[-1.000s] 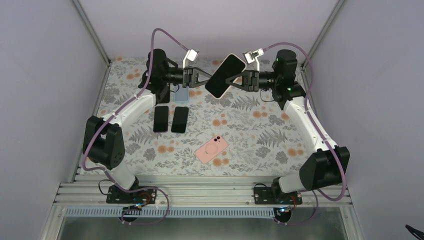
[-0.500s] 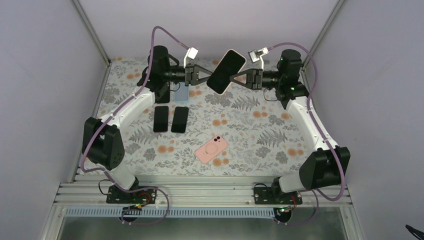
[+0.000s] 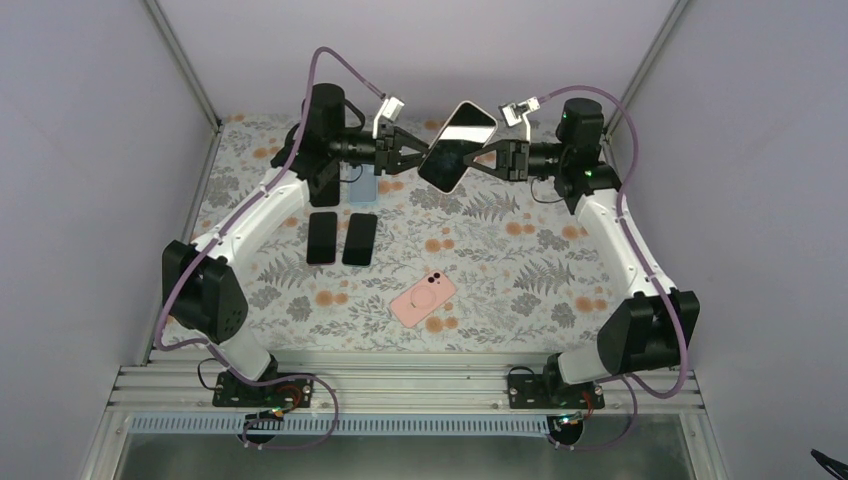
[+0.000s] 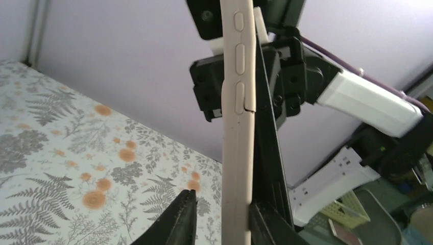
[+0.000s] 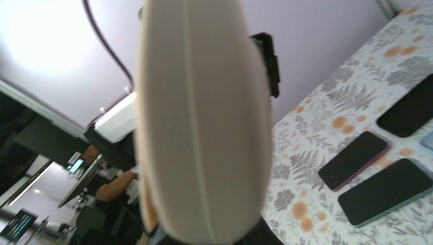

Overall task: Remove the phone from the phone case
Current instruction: Remove the phone case from the phone.

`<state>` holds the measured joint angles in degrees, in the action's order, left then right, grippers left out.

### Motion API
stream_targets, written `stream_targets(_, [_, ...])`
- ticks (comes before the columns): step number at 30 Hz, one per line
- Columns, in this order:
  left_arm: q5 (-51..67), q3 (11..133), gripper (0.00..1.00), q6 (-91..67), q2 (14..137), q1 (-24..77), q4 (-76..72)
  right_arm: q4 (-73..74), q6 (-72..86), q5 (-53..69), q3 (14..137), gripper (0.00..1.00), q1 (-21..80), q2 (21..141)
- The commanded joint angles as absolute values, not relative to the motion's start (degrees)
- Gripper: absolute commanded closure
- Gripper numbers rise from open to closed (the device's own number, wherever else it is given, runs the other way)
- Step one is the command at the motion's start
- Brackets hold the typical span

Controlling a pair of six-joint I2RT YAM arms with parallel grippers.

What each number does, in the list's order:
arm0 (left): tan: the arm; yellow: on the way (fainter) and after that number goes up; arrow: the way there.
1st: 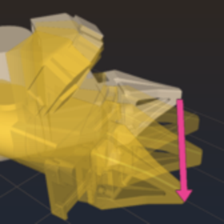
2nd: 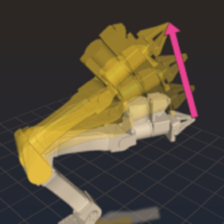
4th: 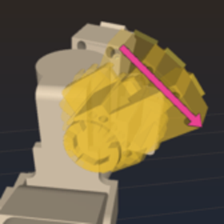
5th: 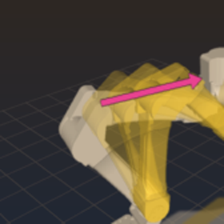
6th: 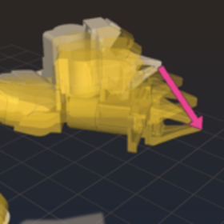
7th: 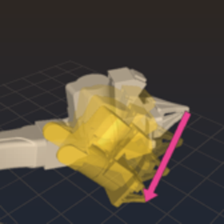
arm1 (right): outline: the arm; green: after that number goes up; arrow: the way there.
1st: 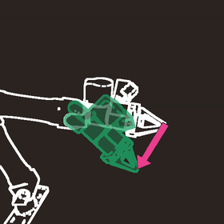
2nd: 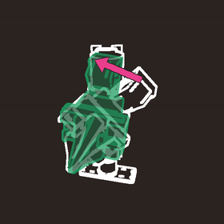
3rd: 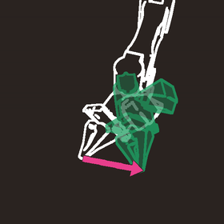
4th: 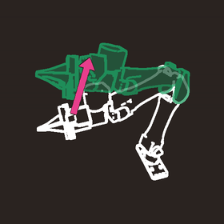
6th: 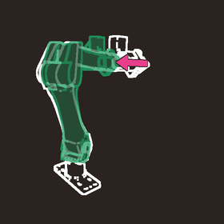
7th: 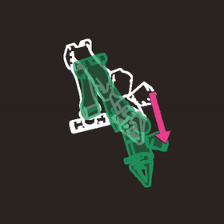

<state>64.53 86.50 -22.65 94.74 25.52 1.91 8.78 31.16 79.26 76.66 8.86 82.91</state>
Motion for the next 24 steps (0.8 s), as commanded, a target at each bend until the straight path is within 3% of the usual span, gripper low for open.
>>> stream_targets(1, [71.8, 89.9, 0.73, -21.3, 93.2, 27.4, 0.5, 17.9, 19.7, 86.9, 81.2, 0.96, 9.9, 84.2])
stream_targets(10, [73.8, 92.4, 0.54, -17.1, 94.1, 28.0, 6.4, 29.2, 8.9, 89.9, 82.5, 0.96, 11.3, 85.8])
stream_targets(24, [74.2, 91.9, 0.54, -12.1, 96.4, 30.6, 13.2, 28.0, 9.1, 88.5, 77.5, 0.96, 15.9, 84.3])
